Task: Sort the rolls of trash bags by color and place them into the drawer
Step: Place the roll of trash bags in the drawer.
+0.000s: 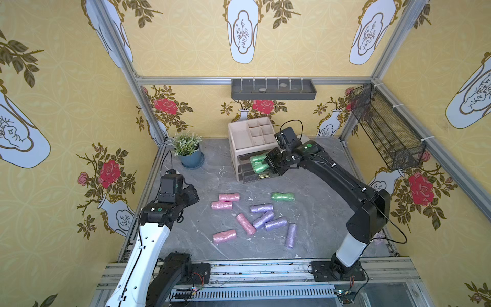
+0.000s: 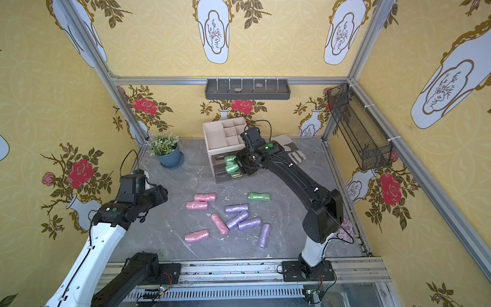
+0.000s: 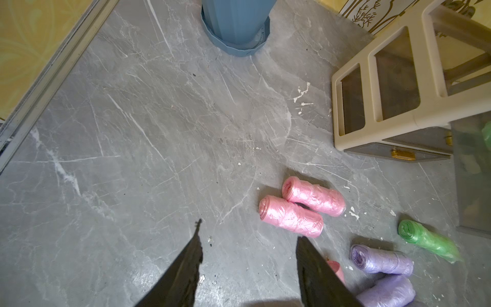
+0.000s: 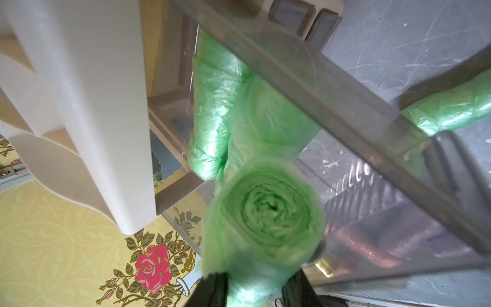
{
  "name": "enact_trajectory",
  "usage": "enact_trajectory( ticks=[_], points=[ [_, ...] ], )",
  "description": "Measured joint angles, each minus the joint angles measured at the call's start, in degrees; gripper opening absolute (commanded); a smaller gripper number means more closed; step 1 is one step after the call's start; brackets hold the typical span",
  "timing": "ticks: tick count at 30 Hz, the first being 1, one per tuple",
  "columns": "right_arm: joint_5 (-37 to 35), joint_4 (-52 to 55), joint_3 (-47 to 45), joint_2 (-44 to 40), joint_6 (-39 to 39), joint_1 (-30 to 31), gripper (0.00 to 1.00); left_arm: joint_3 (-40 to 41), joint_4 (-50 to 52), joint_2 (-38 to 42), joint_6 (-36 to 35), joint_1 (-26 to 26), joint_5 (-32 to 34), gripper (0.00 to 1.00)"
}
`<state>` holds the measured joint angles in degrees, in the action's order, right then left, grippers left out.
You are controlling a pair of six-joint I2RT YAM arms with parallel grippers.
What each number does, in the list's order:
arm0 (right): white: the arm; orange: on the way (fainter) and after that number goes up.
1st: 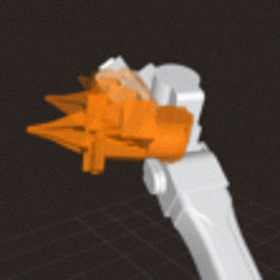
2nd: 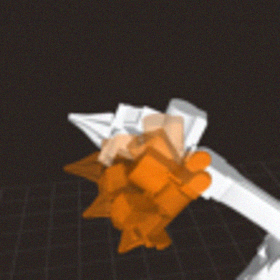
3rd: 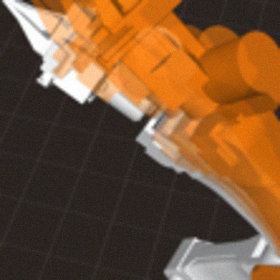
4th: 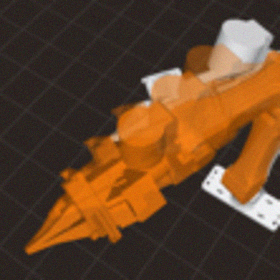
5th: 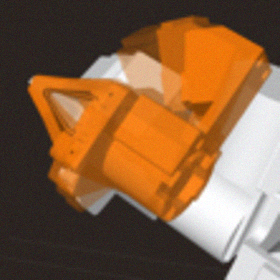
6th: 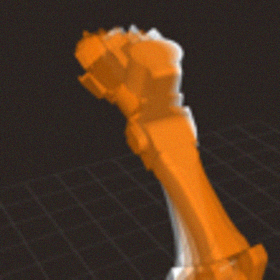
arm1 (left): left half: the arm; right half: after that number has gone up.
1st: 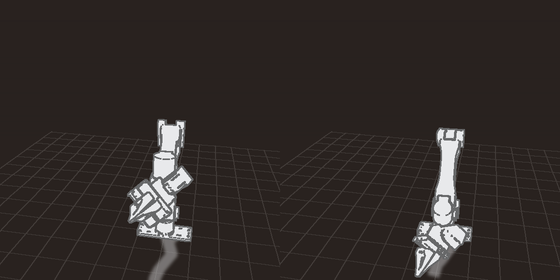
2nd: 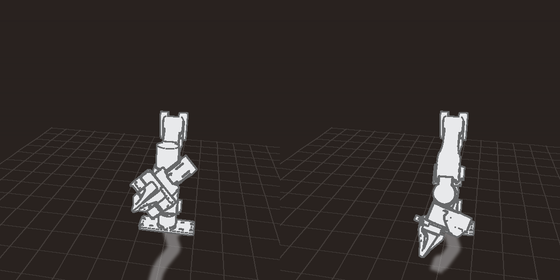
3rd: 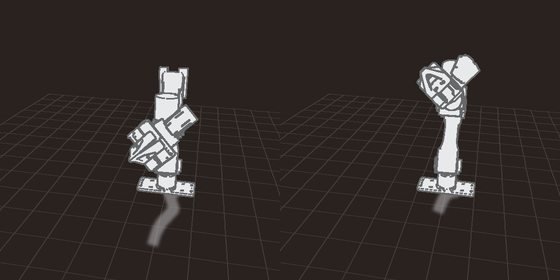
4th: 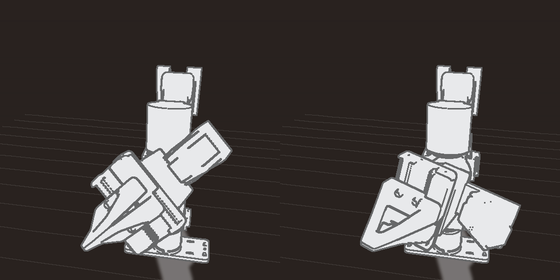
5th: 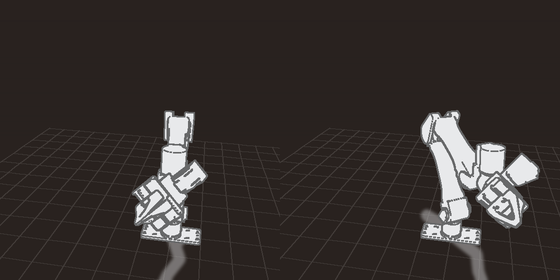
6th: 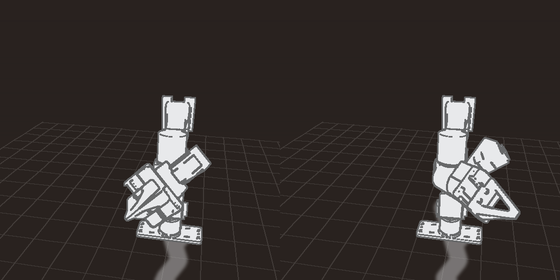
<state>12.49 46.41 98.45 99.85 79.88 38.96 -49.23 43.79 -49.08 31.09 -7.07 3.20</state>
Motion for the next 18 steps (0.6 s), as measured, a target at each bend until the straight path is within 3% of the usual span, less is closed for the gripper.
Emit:
enact_trajectory(
  ticks=[18],
  points=[
    [-0.2, -0.3, -1.1, -0.2, -0.4, -1.8, 0.47, 0.0, 0.0, -0.2, 0.0, 0.2, 0.0, 0.59]
  ],
)
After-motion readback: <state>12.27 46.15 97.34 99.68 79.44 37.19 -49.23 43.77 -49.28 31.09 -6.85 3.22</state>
